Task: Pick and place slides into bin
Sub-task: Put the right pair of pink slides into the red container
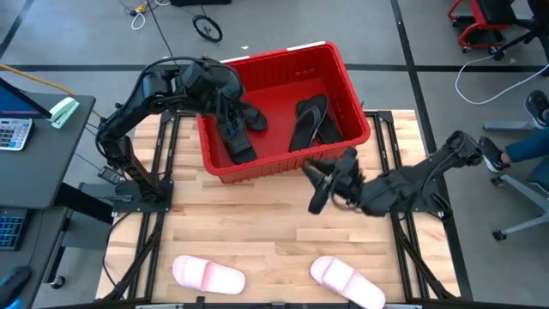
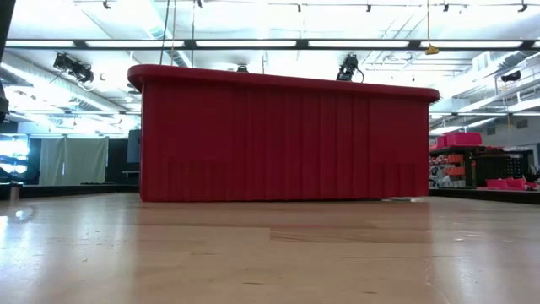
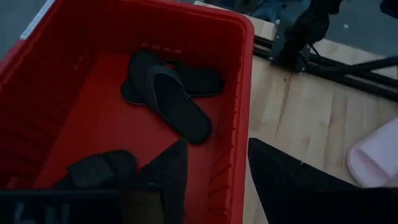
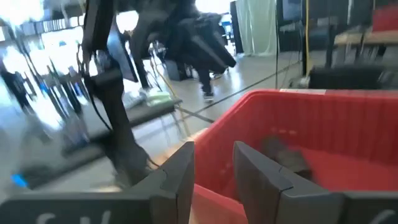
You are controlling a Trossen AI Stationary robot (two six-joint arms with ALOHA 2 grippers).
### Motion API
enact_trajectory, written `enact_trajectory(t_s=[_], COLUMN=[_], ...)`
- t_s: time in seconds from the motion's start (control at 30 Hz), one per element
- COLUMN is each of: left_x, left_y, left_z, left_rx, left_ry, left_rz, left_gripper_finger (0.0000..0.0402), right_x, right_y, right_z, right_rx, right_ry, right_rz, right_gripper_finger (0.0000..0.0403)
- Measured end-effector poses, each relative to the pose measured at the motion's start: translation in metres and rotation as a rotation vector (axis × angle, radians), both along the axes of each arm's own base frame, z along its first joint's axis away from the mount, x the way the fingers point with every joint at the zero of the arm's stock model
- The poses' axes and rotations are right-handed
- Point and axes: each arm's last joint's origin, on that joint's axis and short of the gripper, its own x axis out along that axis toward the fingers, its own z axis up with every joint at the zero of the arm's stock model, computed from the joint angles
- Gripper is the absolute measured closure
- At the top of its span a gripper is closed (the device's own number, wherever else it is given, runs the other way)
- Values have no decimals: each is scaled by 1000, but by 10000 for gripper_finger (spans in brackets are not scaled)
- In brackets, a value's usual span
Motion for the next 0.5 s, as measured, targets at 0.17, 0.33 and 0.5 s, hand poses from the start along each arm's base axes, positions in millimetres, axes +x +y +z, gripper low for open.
enact_trajectory(t_s=[0.17,0.33,0.5], left_x=[0,1,4], left_y=[0,0,1], left_z=[0,1,-1], left_rx=[-34,-67,-64], left_ry=[-14,-37,-31], left_rz=[31,60,58], left_gripper_finger=[230,230,228], right_x=[-14,-29,-45], right_y=[-10,-19,-27], right_z=[14,28,40], right_rx=[162,75,27], right_ry=[-138,-112,-110], right_rz=[-4,-6,-1], right_gripper_finger=[286,286,286])
